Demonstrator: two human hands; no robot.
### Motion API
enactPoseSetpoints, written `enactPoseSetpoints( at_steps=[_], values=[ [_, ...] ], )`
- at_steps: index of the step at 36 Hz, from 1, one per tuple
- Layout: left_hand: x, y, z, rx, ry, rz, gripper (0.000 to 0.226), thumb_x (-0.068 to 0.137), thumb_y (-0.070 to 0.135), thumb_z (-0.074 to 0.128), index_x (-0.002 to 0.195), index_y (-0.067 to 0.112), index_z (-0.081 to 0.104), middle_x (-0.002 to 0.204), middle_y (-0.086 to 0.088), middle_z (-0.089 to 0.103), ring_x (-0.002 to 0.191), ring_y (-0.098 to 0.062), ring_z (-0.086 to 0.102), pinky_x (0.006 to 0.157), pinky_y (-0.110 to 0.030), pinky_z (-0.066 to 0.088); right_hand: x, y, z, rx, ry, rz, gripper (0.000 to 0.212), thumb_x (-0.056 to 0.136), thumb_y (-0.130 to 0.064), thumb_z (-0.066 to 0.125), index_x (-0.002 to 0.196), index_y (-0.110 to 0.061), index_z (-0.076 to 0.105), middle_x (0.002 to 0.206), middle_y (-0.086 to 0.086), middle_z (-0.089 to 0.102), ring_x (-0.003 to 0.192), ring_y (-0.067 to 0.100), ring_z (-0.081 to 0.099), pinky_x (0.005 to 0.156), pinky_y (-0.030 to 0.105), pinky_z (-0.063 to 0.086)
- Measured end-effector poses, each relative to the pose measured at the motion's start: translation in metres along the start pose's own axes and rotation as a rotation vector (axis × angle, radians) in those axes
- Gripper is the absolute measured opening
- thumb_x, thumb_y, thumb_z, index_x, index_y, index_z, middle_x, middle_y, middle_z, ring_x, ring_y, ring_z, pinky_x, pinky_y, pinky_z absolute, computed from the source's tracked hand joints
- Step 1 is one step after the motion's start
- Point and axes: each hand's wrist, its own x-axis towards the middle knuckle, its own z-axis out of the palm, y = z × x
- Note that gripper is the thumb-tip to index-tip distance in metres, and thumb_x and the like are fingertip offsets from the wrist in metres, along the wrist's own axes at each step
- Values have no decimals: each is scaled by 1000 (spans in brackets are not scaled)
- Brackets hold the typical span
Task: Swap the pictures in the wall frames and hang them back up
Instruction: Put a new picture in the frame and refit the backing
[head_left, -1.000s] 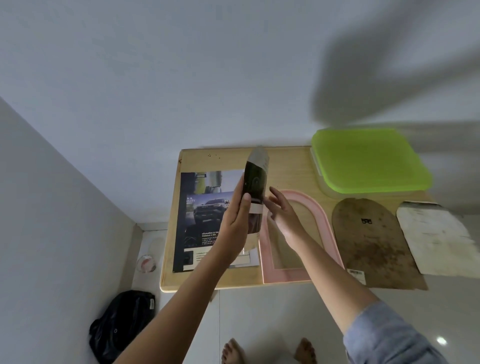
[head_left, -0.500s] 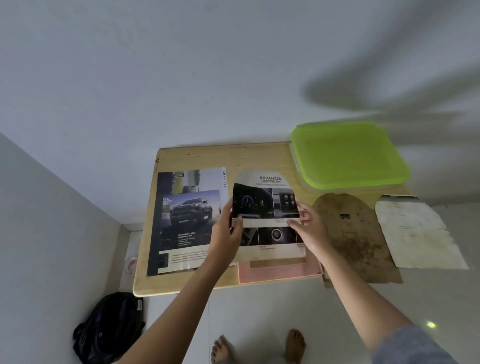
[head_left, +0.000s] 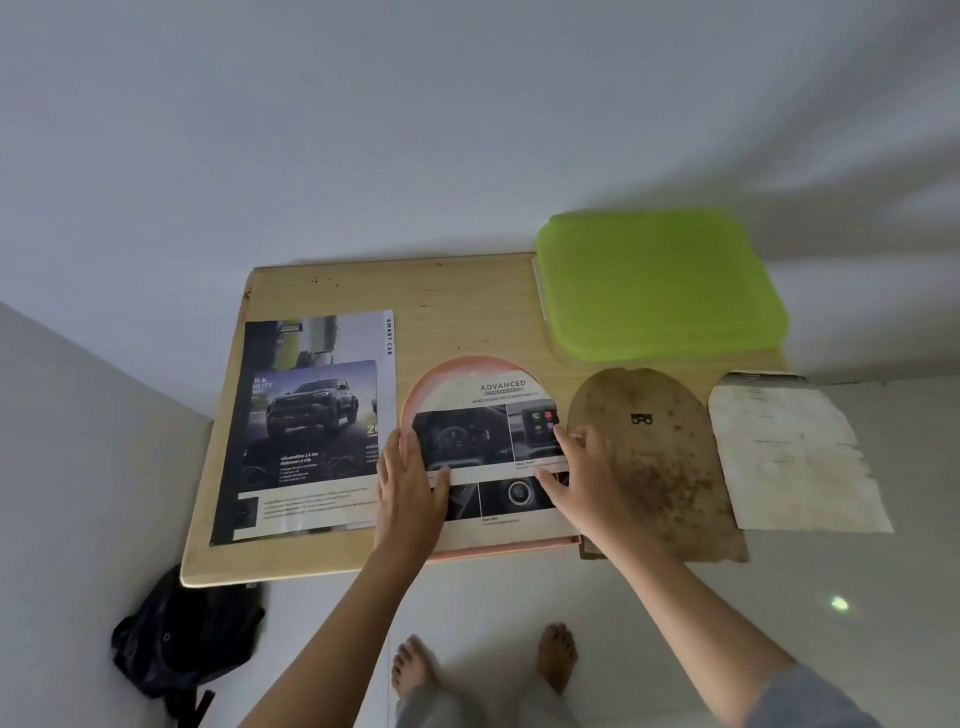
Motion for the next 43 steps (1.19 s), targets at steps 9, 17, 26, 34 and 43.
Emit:
enactPoseSetpoints(
  at_steps=[9, 17, 26, 34, 43],
  values=[
    [-1, -3, 3, -25, -22, -8, 60, 98, 29, 38, 147, 5, 12, 153, -9, 11, 140, -25, 17, 112, -40, 26, -1, -6, 17, -84, 55, -62, 59, 79, -37, 68, 130, -11, 51, 114, 18, 46, 107, 32, 44, 86, 41, 44],
    [2, -6, -3, -37, -18, -8, 57, 98, 24, 41, 145, 2, 17, 153, -9, 14, 140, -26, 18, 112, -39, 26, -3, -15, 27, -38, 54, -26, 58, 84, -36, 62, 134, -13, 46, 121, 20, 41, 112, 33, 40, 95, 44, 40],
    [9, 22, 0, 24, 105, 34, 51, 94, 21, 48, 139, 3, 34, 151, -9, 22, 140, -25, 15, 111, -45, 28, 3, 2, -5, 129, 60, -34, 47, 88, -24, 57, 133, -14, 46, 121, 8, 42, 114, 21, 40, 96, 28, 39],
    [7, 123, 53, -30, -110, 265, 55, 97, 29, 39, 146, 10, 20, 154, -9, 16, 142, -22, 11, 116, -38, 20, 16, 92, -76, -22, 126, 73, 45, 92, -28, 51, 135, -15, 44, 131, 3, 43, 122, 19, 40, 96, 29, 40],
    [12, 167, 107, 242, -244, 190, 99, 82, 71, 35, 147, 10, -9, 156, -11, -9, 144, -27, -10, 116, -42, 6, 8, 158, -95, -216, 4, 164, 57, 93, -46, 40, 143, -20, 29, 152, 4, 24, 141, 21, 16, 111, 38, 27]
  ],
)
